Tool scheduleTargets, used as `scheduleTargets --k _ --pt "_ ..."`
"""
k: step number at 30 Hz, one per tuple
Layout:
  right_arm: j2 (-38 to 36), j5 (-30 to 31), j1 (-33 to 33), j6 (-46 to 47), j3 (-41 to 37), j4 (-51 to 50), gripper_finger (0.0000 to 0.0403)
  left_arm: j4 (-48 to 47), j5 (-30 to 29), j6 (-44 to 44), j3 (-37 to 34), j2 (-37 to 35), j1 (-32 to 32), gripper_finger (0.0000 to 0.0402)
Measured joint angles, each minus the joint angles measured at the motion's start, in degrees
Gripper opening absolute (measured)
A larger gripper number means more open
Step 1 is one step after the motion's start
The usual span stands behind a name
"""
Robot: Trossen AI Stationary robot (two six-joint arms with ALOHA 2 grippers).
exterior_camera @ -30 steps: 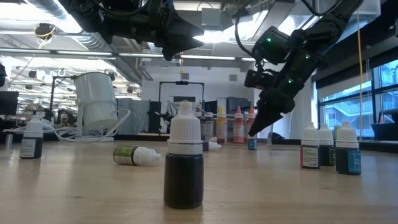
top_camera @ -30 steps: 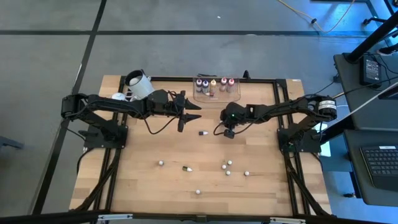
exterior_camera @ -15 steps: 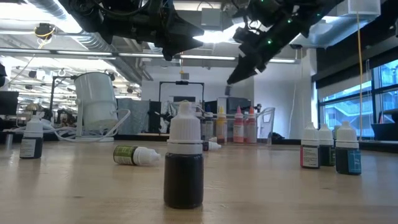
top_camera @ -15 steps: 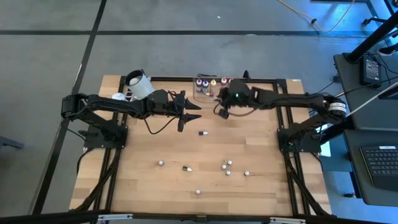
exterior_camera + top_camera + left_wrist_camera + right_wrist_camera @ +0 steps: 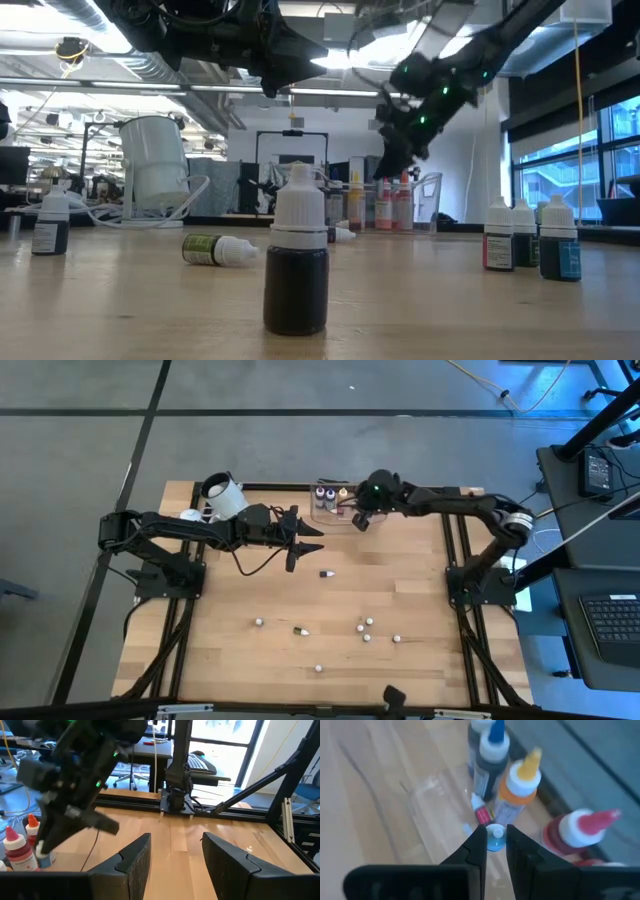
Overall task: Pick & Place food coloring
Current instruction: Put the top small blue food coloring bottle into the transparent container
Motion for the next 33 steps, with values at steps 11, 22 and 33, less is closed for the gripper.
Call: scheduleTargets --k 11,22,33 --pt "7.7 -4.0 -2.7 0.1 0.1 1.2 0.0057 0.0 0.0 0.0 0.0 0.0 0.0 0.0175" --pt "9.0 -3.7 -2.7 0.4 0.0 1.1 0.0081 0.0 -0.1 0.0 0.0 0.0 0.0 0.0177" --pt "8.9 -3.7 -2.7 -2.2 1.3 0.1 0.0144 0.0 -0.1 0.0 0.0 0.0 0.0 0.0177"
